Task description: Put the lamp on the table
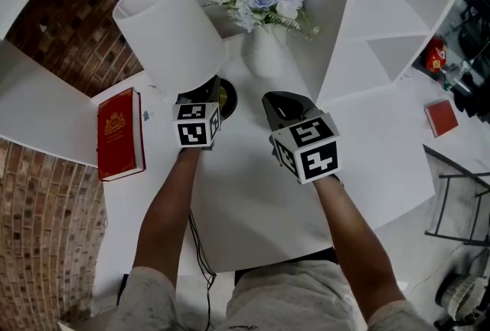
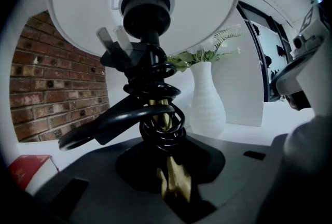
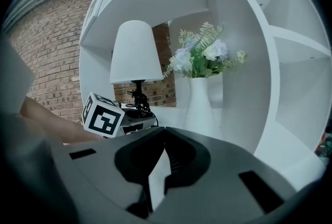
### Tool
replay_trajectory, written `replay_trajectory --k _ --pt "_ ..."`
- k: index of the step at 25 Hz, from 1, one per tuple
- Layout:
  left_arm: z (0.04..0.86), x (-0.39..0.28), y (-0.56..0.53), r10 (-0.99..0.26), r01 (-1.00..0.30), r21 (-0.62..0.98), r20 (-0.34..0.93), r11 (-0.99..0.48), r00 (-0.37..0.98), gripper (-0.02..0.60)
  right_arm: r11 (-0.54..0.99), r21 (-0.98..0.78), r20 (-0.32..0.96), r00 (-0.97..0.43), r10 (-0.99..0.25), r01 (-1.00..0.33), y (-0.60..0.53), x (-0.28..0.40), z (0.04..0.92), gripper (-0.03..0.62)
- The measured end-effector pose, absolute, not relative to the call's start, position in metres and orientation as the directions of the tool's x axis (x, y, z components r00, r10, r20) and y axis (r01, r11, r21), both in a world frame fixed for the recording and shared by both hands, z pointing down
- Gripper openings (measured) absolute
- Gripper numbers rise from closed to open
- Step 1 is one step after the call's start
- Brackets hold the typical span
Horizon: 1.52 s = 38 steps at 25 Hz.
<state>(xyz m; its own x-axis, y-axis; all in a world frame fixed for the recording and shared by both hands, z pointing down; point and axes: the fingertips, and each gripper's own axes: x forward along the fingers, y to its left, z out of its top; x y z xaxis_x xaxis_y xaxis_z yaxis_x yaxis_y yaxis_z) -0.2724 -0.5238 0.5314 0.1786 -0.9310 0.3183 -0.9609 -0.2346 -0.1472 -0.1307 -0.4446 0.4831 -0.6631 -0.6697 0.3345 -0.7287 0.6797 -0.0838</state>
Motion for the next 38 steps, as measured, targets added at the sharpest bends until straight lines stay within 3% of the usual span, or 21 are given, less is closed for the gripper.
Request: replay_trajectory --k 7,18,38 --pt "0.532 -0.271 -0.523 -0.921 -0.953 -0.163 0.341 -0.254 0.187 0.101 0.679 -0.096 0.345 -0.664 -0.663 -0.728 -0.441 -0.131 0.485 0.005" --pt "0.537 -0.266 -0.517 -0.882 -0.958 -0.09 0.422 -0.273 0.211 0.193 0.689 -0.086 0.348 -0.67 -0.656 -0.719 -0.436 -0.135 0.469 0.005" --pt "0.526 -0.275 -0.48 -0.838 -0.958 -0.078 0.507 -0.275 0.199 0.195 0.709 -0.088 0.345 -0.689 -0.637 -0.7 -0.421 -0.15 0.425 0.005"
